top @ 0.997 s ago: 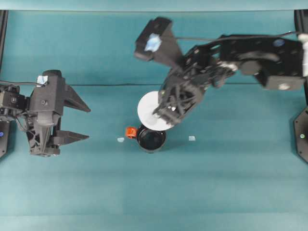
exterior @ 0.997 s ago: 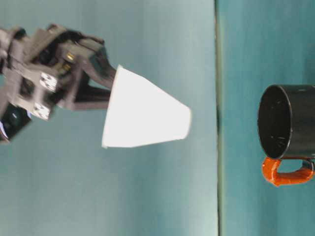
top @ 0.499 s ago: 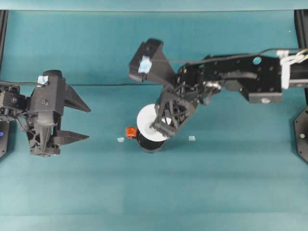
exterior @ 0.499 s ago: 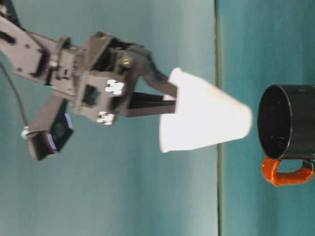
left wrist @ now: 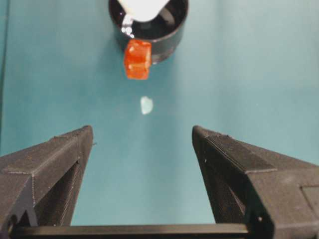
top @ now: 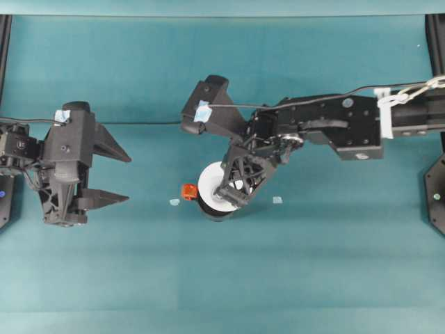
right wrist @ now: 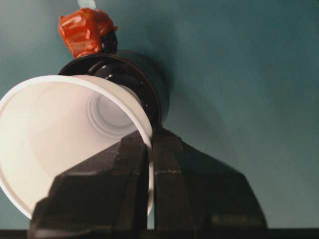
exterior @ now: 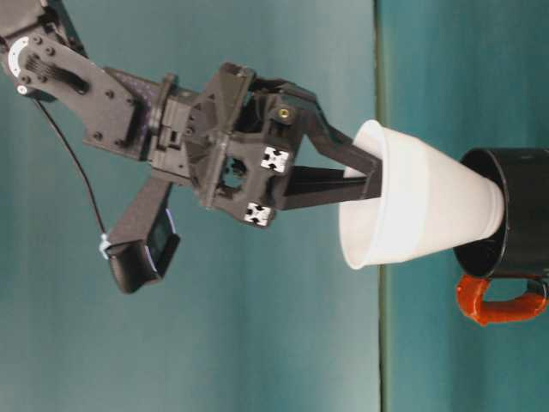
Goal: Put the paper cup into the moved red handle cup holder.
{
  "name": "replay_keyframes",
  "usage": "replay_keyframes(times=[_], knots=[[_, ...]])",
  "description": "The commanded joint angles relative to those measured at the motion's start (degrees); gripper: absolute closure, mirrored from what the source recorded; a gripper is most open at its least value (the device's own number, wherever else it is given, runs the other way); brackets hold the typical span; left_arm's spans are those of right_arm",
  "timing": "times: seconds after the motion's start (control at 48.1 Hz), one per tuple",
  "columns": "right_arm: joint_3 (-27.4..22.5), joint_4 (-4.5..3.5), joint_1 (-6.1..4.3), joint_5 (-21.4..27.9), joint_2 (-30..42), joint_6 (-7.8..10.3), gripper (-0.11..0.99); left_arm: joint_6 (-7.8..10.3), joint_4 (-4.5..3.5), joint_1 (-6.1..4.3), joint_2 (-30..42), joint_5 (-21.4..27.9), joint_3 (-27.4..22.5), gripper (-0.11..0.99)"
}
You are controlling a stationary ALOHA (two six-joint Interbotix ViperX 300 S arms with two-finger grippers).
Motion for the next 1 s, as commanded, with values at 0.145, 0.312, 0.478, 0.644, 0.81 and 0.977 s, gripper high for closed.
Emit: replay_keyframes(times=[0.145,0.312,0.478,0.644,0.81,0.977], knots=[[-0.97,-0.09,0.88,-0.35,0.79,0.44,0.98,0.00,0.09,0.00,-0.26,-0.26,-0.88,0.02],[-1.58,-0.09,1.05,-0.26,1.67,0.44,0.98,0.00,0.09,0.00,-0.26,-0.26,-0.88,0.02],[-2.55,-0.09,1.14,-0.18,2.11,0.35,0.98,-0.09,0.09,-0.09,-0.26,-0.26,-0.97,0.02],[-3.43,-0.09,1.41,0.53,2.55,0.26,0.98,-0.09,0.09,0.00,-0.26,-0.26,-1.05,0.02],[-3.78,-0.09,1.49,1.05,2.72,0.26,0.98,0.09,0.09,0.00,-0.18,-0.26,-0.97,0.02],[-3.78,-0.09,1.49,2.02,2.72,0.26,0.98,0.00,0.09,-0.09,-0.26,-0.26,-0.97,0.02]])
